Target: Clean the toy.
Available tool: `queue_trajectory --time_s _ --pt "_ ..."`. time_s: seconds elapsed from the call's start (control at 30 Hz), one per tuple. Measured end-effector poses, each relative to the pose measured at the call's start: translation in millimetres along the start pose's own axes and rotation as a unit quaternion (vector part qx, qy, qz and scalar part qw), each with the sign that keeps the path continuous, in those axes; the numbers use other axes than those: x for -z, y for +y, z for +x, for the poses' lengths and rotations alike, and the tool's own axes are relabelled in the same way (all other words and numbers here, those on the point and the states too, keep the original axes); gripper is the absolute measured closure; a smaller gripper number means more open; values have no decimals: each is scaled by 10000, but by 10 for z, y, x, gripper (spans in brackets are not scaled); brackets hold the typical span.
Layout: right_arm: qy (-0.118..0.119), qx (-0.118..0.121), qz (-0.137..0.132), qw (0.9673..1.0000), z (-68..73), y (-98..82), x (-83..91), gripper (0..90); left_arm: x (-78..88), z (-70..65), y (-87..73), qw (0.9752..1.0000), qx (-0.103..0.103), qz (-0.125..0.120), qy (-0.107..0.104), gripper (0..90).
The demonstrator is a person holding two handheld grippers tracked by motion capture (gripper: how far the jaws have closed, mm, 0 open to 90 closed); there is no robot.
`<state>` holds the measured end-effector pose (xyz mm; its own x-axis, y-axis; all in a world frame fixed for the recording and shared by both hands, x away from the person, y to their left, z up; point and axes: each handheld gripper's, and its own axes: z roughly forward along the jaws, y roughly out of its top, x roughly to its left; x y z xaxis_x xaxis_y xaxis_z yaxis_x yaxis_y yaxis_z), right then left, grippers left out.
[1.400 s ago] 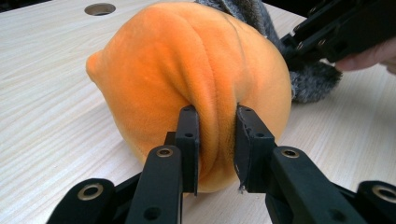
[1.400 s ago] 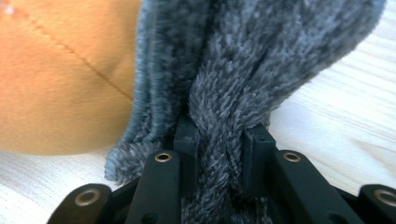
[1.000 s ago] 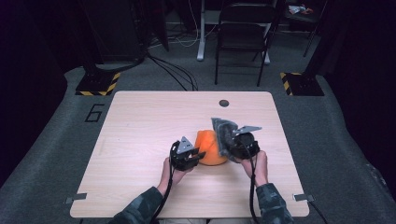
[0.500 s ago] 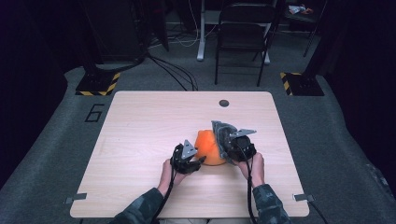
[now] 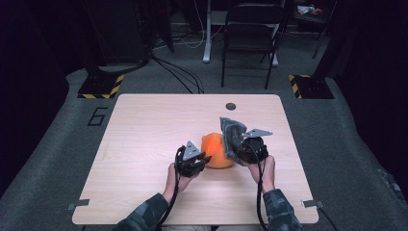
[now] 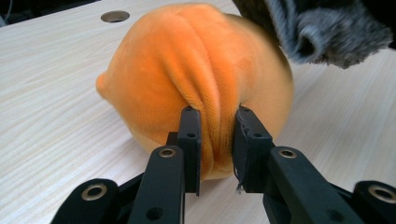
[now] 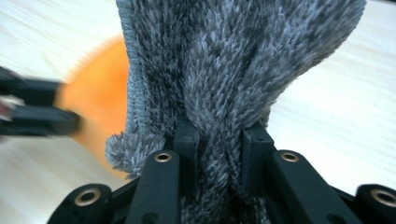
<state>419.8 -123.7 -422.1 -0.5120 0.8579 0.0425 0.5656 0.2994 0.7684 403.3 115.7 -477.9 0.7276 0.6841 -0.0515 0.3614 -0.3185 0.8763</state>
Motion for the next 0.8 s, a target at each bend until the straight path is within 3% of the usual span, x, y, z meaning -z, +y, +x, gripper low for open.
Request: queue_trajectory --time_s 0.07,0.17,0.27,0.33,0.4,0.43,0.67,0.8 --pt "188 -24 -172 9997 85 55 46 718 10 -30 11 9999 14 20 -111 746" --pt "321 100 -91 9994 216 60 -20 710 1 -68 9 9998 -89 60 -169 745" --pt "105 374 143 9991 284 -25 -169 703 -35 -59 -22 9996 -126 170 -175 740" --pt "92 318 146 9993 266 -56 -208 701 -47 -47 -33 9996 -122 182 -200 738" --pt "60 440 173 9989 234 -64 -208 699 -52 -47 -29 9995 -169 177 -191 736" --pt "58 291 188 9994 235 -65 -205 699 -55 -48 -31 9995 -184 166 -177 735" --pt "-99 277 287 9992 117 -103 -216 699 -53 -31 -42 9995 -188 187 -195 728" --pt "-170 126 380 9991 -3 -156 -231 697 -58 -21 -41 9995 -186 178 -208 727"
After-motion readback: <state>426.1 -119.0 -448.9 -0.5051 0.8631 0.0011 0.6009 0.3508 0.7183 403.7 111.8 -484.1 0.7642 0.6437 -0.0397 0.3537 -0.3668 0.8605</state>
